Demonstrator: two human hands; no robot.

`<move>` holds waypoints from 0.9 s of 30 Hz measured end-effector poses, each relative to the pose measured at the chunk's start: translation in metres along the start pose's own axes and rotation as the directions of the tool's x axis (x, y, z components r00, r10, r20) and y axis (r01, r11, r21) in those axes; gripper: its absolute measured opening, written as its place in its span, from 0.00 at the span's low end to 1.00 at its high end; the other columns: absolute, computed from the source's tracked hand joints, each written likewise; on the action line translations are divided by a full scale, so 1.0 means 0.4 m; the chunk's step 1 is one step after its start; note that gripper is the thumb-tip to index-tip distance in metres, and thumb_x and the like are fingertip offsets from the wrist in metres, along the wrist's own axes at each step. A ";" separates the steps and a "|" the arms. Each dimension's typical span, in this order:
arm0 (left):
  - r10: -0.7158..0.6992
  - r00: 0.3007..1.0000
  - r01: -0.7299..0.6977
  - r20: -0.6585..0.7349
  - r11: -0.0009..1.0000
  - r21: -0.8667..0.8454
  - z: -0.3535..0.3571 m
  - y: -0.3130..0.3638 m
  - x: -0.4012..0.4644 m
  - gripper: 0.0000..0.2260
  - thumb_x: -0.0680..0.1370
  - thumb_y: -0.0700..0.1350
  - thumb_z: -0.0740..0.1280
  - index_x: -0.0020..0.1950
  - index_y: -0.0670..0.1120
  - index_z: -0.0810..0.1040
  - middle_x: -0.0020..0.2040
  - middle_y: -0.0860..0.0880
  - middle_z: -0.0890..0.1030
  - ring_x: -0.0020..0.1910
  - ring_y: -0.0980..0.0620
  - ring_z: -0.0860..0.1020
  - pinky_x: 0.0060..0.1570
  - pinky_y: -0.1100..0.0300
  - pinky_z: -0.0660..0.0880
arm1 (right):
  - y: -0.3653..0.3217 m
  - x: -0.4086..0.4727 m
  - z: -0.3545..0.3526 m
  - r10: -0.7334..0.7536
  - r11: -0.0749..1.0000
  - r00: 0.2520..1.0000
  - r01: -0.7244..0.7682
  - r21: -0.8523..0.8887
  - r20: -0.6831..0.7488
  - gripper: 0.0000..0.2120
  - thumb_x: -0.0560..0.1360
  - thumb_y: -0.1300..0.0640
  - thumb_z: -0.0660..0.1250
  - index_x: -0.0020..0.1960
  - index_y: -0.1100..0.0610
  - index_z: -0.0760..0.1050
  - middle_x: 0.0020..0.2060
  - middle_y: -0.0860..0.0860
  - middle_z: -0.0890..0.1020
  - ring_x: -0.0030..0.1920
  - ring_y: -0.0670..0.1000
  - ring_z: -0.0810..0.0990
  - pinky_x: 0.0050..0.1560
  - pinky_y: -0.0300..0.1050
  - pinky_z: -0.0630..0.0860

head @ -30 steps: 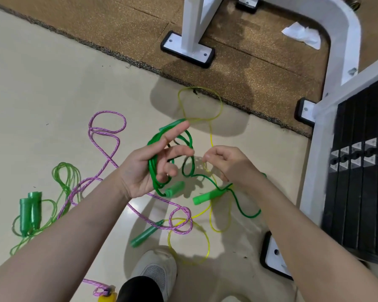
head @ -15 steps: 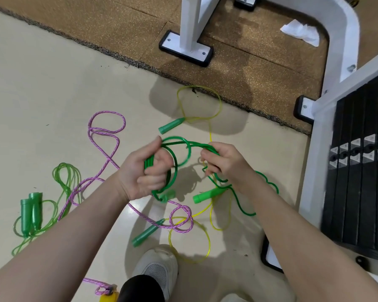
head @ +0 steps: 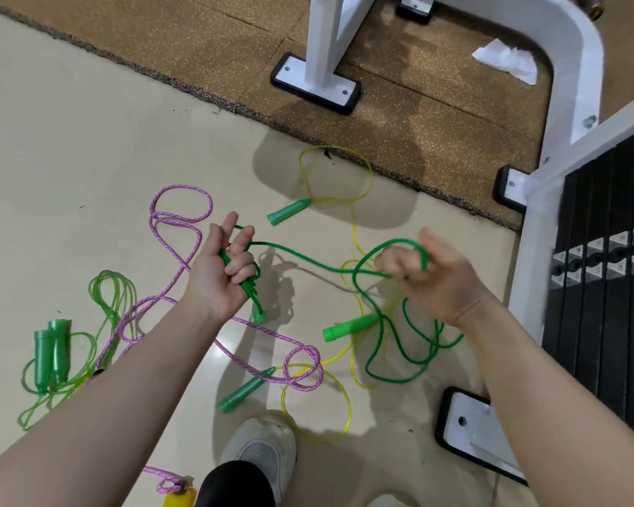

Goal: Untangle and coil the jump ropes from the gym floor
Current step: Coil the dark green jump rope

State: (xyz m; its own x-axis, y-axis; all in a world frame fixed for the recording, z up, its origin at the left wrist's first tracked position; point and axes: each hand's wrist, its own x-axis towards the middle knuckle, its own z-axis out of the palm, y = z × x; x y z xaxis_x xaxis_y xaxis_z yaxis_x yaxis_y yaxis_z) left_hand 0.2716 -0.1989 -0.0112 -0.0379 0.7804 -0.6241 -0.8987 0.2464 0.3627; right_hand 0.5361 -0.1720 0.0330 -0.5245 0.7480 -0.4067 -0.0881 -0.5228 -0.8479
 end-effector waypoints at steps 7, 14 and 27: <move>-0.036 0.999 0.034 0.012 0.987 0.158 0.019 -0.006 -0.018 0.08 0.80 0.53 0.55 0.52 0.56 0.73 0.43 0.49 0.85 0.15 0.60 0.59 0.15 0.71 0.55 | 0.081 0.040 -0.018 0.323 0.641 0.815 0.186 0.744 -0.482 0.13 0.83 0.55 0.50 0.46 0.60 0.69 0.27 0.51 0.77 0.27 0.45 0.73 0.25 0.36 0.73; -0.457 0.731 0.402 0.507 0.889 0.221 0.016 -0.023 -0.018 0.18 0.78 0.48 0.62 0.68 0.51 0.72 0.44 0.39 0.82 0.19 0.56 0.60 0.18 0.66 0.62 | 0.062 0.095 0.050 0.413 0.902 0.595 -0.373 0.218 -0.690 0.16 0.78 0.49 0.60 0.59 0.61 0.68 0.48 0.59 0.74 0.37 0.57 0.78 0.34 0.47 0.77; -0.719 0.350 0.565 0.600 0.673 0.477 0.034 -0.009 -0.042 0.21 0.83 0.46 0.51 0.73 0.36 0.60 0.42 0.40 0.79 0.20 0.58 0.60 0.21 0.68 0.58 | 0.026 0.086 0.155 -0.090 0.882 0.961 0.200 -0.426 0.263 0.37 0.64 0.69 0.53 0.70 0.47 0.56 0.70 0.51 0.65 0.72 0.42 0.61 0.69 0.40 0.62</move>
State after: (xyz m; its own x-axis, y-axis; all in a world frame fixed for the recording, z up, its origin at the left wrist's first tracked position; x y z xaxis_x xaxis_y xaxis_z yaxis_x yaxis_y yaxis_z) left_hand 0.2813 -0.2049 0.0076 0.8952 0.4411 -0.0639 -0.4182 0.8809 0.2215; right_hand 0.4648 -0.1770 0.0313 -0.7188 0.6580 -0.2247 0.1787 -0.1375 -0.9743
